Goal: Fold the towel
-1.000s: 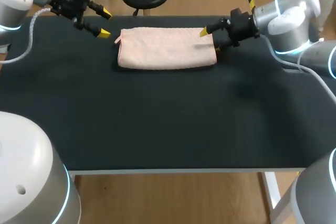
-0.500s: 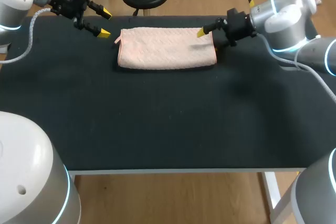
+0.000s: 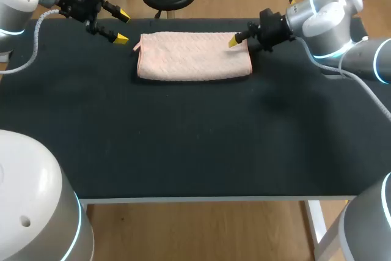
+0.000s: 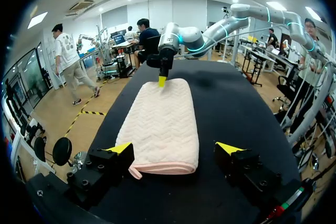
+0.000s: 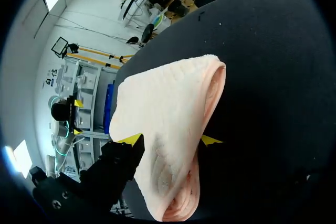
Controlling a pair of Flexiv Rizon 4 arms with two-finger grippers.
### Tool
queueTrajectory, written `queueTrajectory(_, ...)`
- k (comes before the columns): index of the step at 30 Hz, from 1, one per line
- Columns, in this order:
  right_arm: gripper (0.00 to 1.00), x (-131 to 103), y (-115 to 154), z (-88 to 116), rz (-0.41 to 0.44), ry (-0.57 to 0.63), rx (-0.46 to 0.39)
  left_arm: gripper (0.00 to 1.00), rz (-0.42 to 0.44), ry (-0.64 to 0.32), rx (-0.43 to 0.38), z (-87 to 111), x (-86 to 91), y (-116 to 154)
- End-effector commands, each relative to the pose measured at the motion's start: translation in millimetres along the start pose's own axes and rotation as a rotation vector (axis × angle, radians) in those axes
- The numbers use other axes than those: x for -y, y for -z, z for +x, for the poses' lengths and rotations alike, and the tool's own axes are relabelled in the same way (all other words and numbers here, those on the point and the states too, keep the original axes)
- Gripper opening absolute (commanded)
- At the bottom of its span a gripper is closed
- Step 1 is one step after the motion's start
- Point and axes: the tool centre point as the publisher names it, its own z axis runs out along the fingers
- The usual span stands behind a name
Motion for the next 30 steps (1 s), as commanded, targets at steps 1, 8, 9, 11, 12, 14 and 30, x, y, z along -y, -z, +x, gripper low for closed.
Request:
queueTrajectory(1,0.0,0,1,6,-0.004,0.003,0.015,1.0,0.002,-0.001,0.002,0.3,-0.8,-1)
queueTrajectory(8,0.0,3,-6,17,-0.004,0.006,0.042,1.0,0.002,-0.001,0.002,0.3,-0.8,-1)
queueTrajectory(9,0.0,4,-6,19,-0.005,0.007,0.052,1.0,0.002,-0.001,0.002,0.3,-0.8,-1)
queueTrajectory(11,0.0,5,-8,23,-0.006,0.016,0.081,1.0,0.002,-0.001,0.002,0.3,-0.8,-1)
queueTrajectory(12,0.0,5,-8,27,-0.008,0.026,0.106,1.0,0.002,-0.001,0.002,0.3,-0.8,-1)
queueTrajectory(14,0.0,4,-9,36,-0.011,0.037,0.139,1.0,0.002,-0.001,0.002,0.3,-0.8,-1)
queueTrajectory(30,0.0,-25,-67,144,-0.069,0.082,0.224,1.0,0.002,-0.001,0.002,0.3,-0.8,-1)
